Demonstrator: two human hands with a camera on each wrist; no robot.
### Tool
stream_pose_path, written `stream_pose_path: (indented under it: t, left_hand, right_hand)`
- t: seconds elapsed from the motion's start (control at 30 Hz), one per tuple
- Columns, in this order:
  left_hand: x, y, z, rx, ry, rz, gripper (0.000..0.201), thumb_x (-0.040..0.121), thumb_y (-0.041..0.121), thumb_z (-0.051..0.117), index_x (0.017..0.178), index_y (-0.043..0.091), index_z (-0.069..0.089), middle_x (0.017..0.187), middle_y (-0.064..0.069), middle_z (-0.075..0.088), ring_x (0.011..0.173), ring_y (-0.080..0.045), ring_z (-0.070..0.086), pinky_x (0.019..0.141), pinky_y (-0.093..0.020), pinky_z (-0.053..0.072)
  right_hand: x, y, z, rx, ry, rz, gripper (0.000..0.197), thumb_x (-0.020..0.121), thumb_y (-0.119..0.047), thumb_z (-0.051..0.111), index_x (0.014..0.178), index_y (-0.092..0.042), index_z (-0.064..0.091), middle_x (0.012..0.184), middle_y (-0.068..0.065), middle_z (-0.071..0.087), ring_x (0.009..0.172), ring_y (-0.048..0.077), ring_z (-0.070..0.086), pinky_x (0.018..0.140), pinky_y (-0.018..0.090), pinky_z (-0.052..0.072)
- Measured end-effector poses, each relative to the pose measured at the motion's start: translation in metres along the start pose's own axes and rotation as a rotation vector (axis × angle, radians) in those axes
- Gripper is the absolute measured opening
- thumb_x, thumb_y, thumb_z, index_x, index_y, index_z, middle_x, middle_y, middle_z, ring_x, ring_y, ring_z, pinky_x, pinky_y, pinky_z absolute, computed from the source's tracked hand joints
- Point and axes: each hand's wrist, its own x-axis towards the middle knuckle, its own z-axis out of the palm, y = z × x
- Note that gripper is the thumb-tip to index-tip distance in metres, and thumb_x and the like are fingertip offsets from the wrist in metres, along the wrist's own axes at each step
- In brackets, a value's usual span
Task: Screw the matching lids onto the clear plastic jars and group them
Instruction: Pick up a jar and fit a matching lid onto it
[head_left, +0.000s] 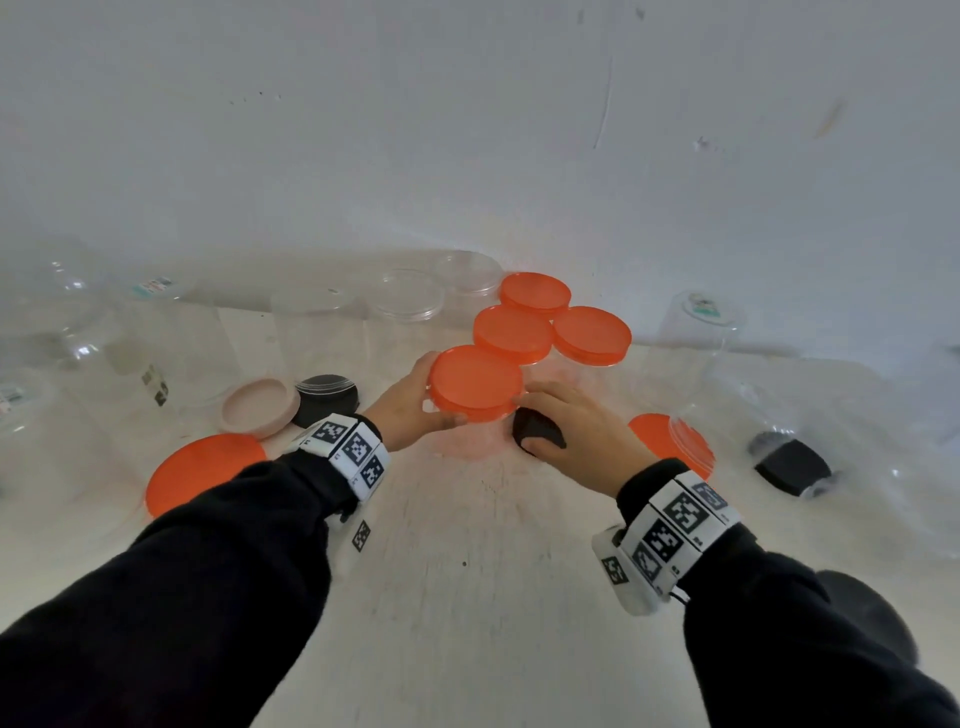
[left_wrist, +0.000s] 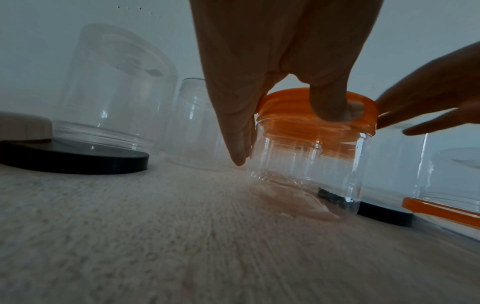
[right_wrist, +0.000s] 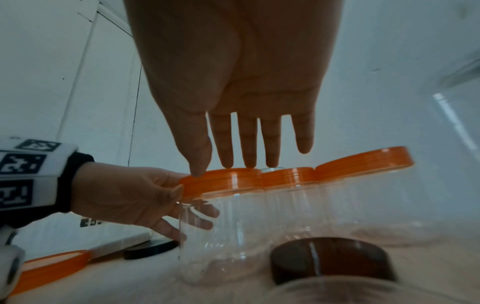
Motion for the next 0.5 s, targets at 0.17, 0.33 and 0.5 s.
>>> stream_pose_path:
  t: [0.17,0.33,0.5]
  left_hand:
    - [-0.006,0.009,0.002,0.174,0.102,0.064,0.085,0.075,0.033,0.075,0.139,0.007,0.024,0.136,-0.008,0.034,0.12,-0.014,0.033,0.092,-0.025,0.027]
    - [-0.018,0.025,0.017,0.425,0.273,0.348,0.071,0.08,0.017,0.07,0.139,0.005,0.031,0.144,-0.014,0.025,0.133,-0.027,0.02,0.107,-0.032,0.019]
    - [-0.013,0.047,0.058,0.383,-0.02,0.53,0.067,0.079,0.05,0.049,0.132,0.01,0.044,0.135,-0.003,0.039,0.126,-0.016,0.03,0.104,-0.025,0.023]
  right_hand:
    - [-0.048,0.021,-0.012,-0.024,0.007,0.119,0.047,0.093,-0.033,0.053,0.138,-0.025,0.04,0.144,-0.008,0.036,0.131,0.013,0.034,0.105,0.027,0.031]
    - [-0.096,0.048,-0.023,-0.013,0.089,0.232,0.041,0.09,-0.031,0.058,0.129,-0.022,0.051,0.139,-0.006,0.043,0.129,0.016,0.037,0.107,0.033,0.031]
    - [-0.138,0.071,-0.032,-0.027,0.242,0.399,0.036,0.086,-0.023,0.064,0.121,-0.019,0.058,0.133,-0.005,0.049,0.123,0.019,0.042,0.095,0.031,0.035]
